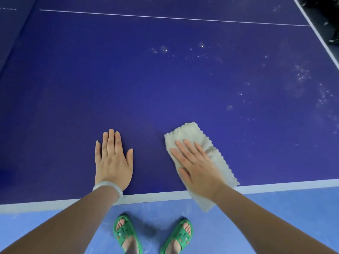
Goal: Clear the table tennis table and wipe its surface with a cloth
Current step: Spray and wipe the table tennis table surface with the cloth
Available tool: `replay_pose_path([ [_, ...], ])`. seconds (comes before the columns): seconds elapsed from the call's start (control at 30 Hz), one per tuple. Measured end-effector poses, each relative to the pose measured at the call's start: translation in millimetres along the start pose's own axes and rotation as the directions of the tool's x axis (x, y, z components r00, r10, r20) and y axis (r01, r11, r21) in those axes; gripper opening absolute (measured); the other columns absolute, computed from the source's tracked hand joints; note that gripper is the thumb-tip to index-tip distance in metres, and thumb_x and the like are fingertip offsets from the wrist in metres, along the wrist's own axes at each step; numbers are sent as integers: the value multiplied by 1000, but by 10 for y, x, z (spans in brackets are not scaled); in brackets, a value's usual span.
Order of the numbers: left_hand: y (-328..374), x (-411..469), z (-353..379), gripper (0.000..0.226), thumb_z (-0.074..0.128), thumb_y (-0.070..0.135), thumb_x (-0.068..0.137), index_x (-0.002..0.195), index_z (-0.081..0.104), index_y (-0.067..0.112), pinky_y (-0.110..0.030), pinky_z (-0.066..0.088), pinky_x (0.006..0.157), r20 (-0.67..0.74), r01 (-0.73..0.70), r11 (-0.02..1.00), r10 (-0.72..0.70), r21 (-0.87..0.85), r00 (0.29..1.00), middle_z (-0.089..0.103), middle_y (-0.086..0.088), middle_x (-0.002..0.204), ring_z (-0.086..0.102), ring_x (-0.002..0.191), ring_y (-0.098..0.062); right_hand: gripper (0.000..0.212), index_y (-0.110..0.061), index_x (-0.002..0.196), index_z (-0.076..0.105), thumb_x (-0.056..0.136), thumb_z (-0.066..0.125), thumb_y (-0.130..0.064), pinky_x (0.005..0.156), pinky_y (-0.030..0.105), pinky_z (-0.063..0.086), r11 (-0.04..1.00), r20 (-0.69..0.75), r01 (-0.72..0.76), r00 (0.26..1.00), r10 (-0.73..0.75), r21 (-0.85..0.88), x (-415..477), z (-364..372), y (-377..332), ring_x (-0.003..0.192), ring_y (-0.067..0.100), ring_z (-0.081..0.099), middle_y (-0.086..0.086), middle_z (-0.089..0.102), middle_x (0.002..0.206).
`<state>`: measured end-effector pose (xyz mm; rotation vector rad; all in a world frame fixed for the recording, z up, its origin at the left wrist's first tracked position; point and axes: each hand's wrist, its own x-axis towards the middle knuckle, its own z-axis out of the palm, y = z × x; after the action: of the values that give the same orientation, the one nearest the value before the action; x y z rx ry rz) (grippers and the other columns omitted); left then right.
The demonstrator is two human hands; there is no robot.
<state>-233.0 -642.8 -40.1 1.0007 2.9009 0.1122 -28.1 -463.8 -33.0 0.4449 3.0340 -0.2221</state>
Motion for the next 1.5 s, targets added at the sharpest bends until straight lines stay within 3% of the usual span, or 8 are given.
replay_pose_path([
  [0.23, -39, -11, 35, 65, 21, 42, 102, 154, 22, 1, -45, 5, 124, -21, -5, 997, 3, -74, 1000, 17, -12, 163, 9, 152, -26, 57, -22, 157, 17, 102, 16, -37, 122, 45, 8, 927, -37, -375, 927, 374, -15, -219, -60, 572, 153, 19, 1, -1, 11, 165],
  [0.47, 827, -3, -3, 49, 34, 22, 104, 149, 36, 3, -45, 13, 123, -76, -223, 940, 210, -257, 975, 29, -16, 158, 21, 149, -30, 58, -24, 158, 8, 102, 12, -39, 123, 45, 5, 931, 1, -365, 931, 365, -27, -221, -74, 570, 152, 18, -7, -4, -1, 166],
  [0.63, 1621, 75, 31, 71, 23, 49, 101, 156, 14, 6, -52, 1, 122, 98, 75, 985, -60, -157, 993, 7, -19, 163, 0, 151, -36, 58, -24, 158, 7, 103, 13, -40, 123, 45, 6, 938, -8, -347, 938, 347, 18, -240, -98, 576, 152, 18, -9, -3, -3, 166],
  [0.87, 1696, 43, 142, 73, 11, 49, 100, 156, 8, 2, -55, 3, 121, 69, 79, 997, -80, 17, 994, 6, -23, 162, -1, 151, -38, 57, -24, 158, 16, 102, 26, -35, 123, 44, 6, 997, 44, -67, 997, 69, -44, -755, -135, 1273, 153, 19, 2, -4, 7, 165],
  [1.07, 1693, 43, 183, 66, 16, 43, 103, 154, 21, 0, -57, 9, 121, 38, 82, 997, -82, 4, 996, 18, -25, 160, 9, 150, -40, 63, -24, 158, 9, 98, 9, -44, 124, 43, -1, 770, -77, -634, 766, 638, 66, -481, -175, 1730, 153, 19, -4, -2, 2, 166],
  [1.33, 1694, 53, 207, 73, 13, 47, 99, 152, 27, -1, -58, 15, 119, 1, 73, 997, -73, 27, 997, 24, -25, 158, 16, 148, -40, 59, -25, 158, 11, 101, 16, -41, 122, 40, -4, 996, -19, -87, 996, 87, 13, 212, -193, 1274, 152, 18, -5, -5, 0, 165],
  [1.4, 1702, 56, 197, 73, 13, 47, 99, 151, 27, -1, -58, 16, 119, -5, 76, 997, -76, 24, 997, 25, -25, 157, 16, 148, -40, 61, -26, 157, 15, 99, 13, -43, 122, 39, -3, 968, -64, -250, 966, 251, 21, 247, -203, 1652, 153, 20, 3, -5, 6, 165],
  [1.5, 1700, 52, 197, 72, 14, 47, 99, 152, 27, 0, -58, 17, 119, -8, 77, 997, -77, 31, 997, 25, -24, 158, 16, 149, -40, 66, -26, 158, 11, 95, 5, -46, 123, 40, -4, 776, -87, -623, 771, 631, 102, 120, -221, 2002, 153, 20, 0, -2, 5, 165],
])
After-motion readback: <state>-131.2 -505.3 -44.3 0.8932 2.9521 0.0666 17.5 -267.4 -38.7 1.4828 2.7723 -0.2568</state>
